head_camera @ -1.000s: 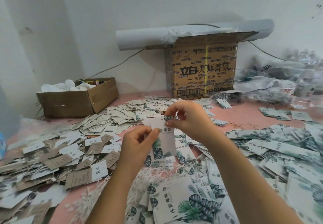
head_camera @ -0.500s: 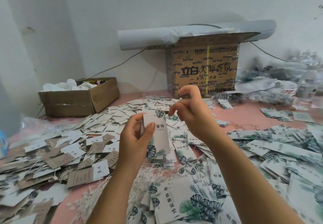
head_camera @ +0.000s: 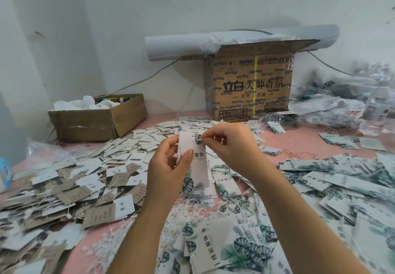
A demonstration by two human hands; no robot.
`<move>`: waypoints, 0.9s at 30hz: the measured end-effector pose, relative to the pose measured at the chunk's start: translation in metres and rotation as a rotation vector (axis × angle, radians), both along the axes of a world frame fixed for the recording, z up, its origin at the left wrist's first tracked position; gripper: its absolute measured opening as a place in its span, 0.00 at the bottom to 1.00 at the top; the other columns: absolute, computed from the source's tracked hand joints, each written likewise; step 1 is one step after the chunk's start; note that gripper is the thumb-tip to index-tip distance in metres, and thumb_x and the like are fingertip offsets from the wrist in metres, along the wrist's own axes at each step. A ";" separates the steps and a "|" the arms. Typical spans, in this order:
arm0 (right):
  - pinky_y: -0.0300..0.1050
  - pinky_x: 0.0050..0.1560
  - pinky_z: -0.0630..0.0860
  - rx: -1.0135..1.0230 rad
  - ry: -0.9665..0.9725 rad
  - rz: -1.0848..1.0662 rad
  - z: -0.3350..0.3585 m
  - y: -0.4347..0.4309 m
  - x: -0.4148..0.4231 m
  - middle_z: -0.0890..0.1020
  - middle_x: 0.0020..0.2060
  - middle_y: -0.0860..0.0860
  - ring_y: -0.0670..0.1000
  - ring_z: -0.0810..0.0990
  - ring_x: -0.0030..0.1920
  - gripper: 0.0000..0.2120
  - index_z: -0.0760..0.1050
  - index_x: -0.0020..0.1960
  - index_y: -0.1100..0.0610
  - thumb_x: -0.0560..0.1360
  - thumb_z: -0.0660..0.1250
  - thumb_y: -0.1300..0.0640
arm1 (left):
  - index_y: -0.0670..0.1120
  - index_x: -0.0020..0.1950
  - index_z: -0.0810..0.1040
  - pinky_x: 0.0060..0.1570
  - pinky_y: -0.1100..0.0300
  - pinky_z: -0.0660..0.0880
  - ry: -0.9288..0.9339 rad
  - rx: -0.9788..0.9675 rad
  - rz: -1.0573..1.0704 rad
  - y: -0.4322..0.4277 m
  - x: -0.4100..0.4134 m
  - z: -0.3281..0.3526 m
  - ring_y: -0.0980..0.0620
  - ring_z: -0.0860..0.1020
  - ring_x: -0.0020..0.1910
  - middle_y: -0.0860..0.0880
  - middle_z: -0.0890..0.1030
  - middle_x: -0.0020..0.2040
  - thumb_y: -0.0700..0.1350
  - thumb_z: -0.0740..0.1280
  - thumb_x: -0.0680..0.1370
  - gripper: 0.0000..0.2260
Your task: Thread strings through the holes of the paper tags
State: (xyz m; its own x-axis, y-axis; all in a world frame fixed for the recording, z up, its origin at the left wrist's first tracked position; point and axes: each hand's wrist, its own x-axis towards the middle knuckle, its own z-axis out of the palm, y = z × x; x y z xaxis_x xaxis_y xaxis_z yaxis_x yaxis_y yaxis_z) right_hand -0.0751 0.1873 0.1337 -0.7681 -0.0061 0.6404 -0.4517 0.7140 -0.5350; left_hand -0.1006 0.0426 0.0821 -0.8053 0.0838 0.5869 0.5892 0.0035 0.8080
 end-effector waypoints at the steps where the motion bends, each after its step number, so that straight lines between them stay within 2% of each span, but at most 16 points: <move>1: 0.29 0.38 0.72 0.015 -0.003 -0.004 0.000 -0.001 0.001 0.79 0.34 0.42 0.40 0.75 0.34 0.05 0.83 0.46 0.58 0.73 0.68 0.61 | 0.60 0.49 0.74 0.35 0.65 0.78 0.007 0.002 -0.001 0.000 0.000 0.000 0.60 0.82 0.39 0.64 0.83 0.44 0.41 0.68 0.76 0.12; 4: 0.29 0.35 0.70 0.031 -0.013 -0.016 0.001 -0.004 0.002 0.75 0.30 0.38 0.39 0.72 0.31 0.04 0.83 0.43 0.57 0.73 0.69 0.60 | 0.60 0.49 0.74 0.38 0.63 0.80 0.027 -0.005 -0.005 0.000 0.001 0.002 0.60 0.82 0.40 0.64 0.82 0.44 0.40 0.68 0.76 0.13; 11: 0.31 0.36 0.72 0.044 0.015 -0.028 0.003 -0.009 0.005 0.76 0.29 0.41 0.39 0.73 0.30 0.03 0.82 0.41 0.57 0.72 0.69 0.60 | 0.58 0.50 0.73 0.37 0.64 0.79 0.031 -0.002 -0.008 0.001 0.002 0.004 0.61 0.81 0.42 0.63 0.82 0.45 0.39 0.68 0.76 0.13; 14: 0.27 0.33 0.68 0.051 0.045 -0.023 0.003 -0.012 0.007 0.72 0.26 0.38 0.34 0.72 0.30 0.03 0.82 0.40 0.59 0.71 0.69 0.62 | 0.58 0.51 0.73 0.41 0.62 0.80 0.031 -0.012 0.000 0.001 0.001 0.004 0.61 0.81 0.44 0.62 0.82 0.46 0.39 0.69 0.75 0.14; 16: 0.25 0.34 0.66 0.062 0.062 -0.021 0.002 -0.014 0.006 0.70 0.26 0.38 0.31 0.71 0.32 0.03 0.81 0.39 0.60 0.71 0.68 0.63 | 0.59 0.51 0.73 0.40 0.66 0.78 0.045 -0.037 -0.006 0.001 0.001 0.004 0.63 0.80 0.44 0.64 0.81 0.45 0.39 0.69 0.75 0.15; 19: 0.26 0.33 0.65 0.087 0.061 -0.038 0.001 -0.016 0.004 0.72 0.28 0.40 0.33 0.70 0.31 0.03 0.81 0.40 0.59 0.71 0.68 0.62 | 0.61 0.51 0.72 0.38 0.69 0.76 0.054 -0.067 -0.012 0.001 0.002 0.005 0.65 0.79 0.44 0.66 0.80 0.45 0.39 0.69 0.75 0.16; 25: 0.27 0.34 0.65 0.096 0.111 -0.082 -0.002 -0.019 0.003 0.76 0.32 0.46 0.38 0.67 0.29 0.04 0.80 0.40 0.58 0.71 0.67 0.62 | 0.65 0.48 0.74 0.40 0.65 0.79 0.053 -0.047 -0.026 0.000 0.003 0.007 0.62 0.80 0.43 0.64 0.81 0.45 0.39 0.69 0.75 0.19; 27: 0.28 0.33 0.65 0.080 0.140 -0.111 -0.003 -0.019 0.003 0.77 0.33 0.47 0.38 0.67 0.30 0.04 0.79 0.40 0.58 0.71 0.67 0.62 | 0.64 0.48 0.74 0.40 0.63 0.79 0.036 -0.042 -0.041 0.000 0.003 0.007 0.60 0.80 0.43 0.63 0.81 0.45 0.37 0.69 0.75 0.19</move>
